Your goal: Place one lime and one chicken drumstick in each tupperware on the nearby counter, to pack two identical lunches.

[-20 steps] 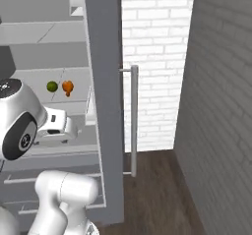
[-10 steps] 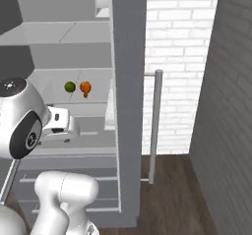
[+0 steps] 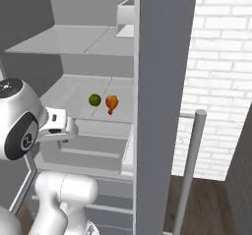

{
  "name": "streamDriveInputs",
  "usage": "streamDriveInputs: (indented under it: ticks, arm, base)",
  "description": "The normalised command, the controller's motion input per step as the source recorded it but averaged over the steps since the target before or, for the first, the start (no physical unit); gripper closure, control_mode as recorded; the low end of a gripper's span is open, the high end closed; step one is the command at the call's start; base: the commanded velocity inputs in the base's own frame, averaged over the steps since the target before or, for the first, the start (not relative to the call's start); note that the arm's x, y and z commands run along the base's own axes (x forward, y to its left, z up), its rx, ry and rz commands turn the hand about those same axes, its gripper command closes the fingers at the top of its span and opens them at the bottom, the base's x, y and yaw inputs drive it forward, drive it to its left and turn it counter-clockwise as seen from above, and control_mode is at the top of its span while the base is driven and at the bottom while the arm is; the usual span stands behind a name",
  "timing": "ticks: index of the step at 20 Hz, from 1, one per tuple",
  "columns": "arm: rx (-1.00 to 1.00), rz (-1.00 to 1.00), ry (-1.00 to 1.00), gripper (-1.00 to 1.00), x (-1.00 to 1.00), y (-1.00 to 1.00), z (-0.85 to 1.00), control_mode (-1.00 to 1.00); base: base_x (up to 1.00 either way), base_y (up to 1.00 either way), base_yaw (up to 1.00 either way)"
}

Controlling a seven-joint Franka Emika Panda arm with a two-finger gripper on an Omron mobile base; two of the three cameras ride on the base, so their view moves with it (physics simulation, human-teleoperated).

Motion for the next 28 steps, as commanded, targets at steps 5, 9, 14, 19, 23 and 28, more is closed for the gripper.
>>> streamDriveInputs:
  ticks: [5,9,14,19,23,28]
  arm:
    - [0.0,0.0,0.0,-1.0,0.0,0.0,0.0,1.0]
    - [0.0,0.0,0.0,-1.0,0.0,0.0,0.0,1.0]
    - [0.0,0.0,0.0,-1.0,0.0,0.0,0.0,1.0]
    - [0.0,0.0,0.0,-1.0,0.0,0.0,0.0,1.0]
    - [0.0,0.0,-0.01,-1.0,0.0,0.0,0.0,-1.0]
    - [0.02,0.0,-0.33,-1.0,-0.14,-0.16,0.69,-1.0]
  base:
    - [0.57,-0.01,0.26]
    - [0.42,-0.13,0.0]
    - [0.25,0.0,-0.05]
    - [0.0,0.0,0.0]
    - [0.0,0.0,0.0]
    - [0.0,0.0,0.0]
